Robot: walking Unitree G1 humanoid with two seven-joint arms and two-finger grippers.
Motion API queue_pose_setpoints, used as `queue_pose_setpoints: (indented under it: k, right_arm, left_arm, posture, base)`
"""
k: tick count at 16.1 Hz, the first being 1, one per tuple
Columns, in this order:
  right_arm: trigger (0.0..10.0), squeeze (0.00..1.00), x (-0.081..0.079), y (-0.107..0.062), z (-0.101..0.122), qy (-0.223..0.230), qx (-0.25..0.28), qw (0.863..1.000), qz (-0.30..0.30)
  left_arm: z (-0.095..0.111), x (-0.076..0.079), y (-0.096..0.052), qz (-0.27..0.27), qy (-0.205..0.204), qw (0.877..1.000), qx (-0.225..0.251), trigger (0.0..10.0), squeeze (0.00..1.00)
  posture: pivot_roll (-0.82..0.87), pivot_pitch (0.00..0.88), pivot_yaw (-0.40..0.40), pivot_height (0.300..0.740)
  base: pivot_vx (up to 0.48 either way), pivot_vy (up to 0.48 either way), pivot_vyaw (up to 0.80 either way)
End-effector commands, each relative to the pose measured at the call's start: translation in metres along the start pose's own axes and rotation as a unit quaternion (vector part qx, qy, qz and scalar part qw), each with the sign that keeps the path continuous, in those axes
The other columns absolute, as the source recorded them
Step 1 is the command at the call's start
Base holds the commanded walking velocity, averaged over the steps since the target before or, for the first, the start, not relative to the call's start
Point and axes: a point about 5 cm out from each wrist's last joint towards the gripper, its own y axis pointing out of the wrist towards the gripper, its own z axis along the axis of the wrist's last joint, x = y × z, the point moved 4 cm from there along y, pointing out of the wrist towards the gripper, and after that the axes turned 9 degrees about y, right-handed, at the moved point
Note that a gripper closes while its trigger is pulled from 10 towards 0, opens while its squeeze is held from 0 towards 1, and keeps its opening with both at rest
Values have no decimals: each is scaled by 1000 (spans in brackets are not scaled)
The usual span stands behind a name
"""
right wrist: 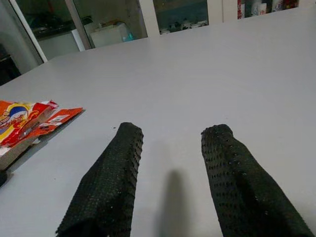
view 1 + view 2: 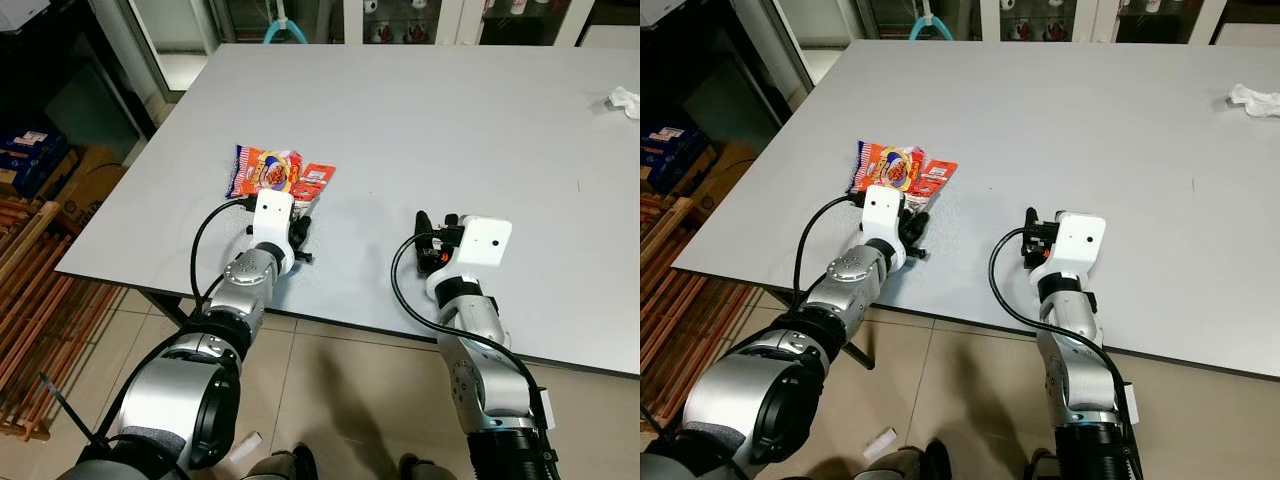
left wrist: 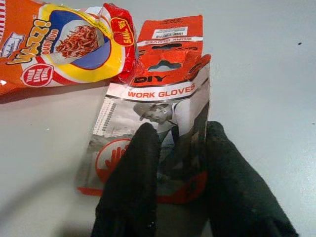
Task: Picking trash to rubbish bin
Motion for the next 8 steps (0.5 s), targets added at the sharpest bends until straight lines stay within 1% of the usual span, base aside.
queue_pose_setpoints:
  k: [1,8]
  right_arm:
    - [10000,0,-6,2,-3,3,-7,1000,6]
    - [10000,0,-8,5,-4,4,-8,1000,8]
  left_arm:
    - [-24,3,-6,-11,4,999,-41,0,0]
    - [-28,7,-7,-22,12,999,-43,0,0]
  posture:
    - [-99,133,143,740]
    - [-94,100,146,740]
  base:
    - [0,0,0]
    - [0,0,0]
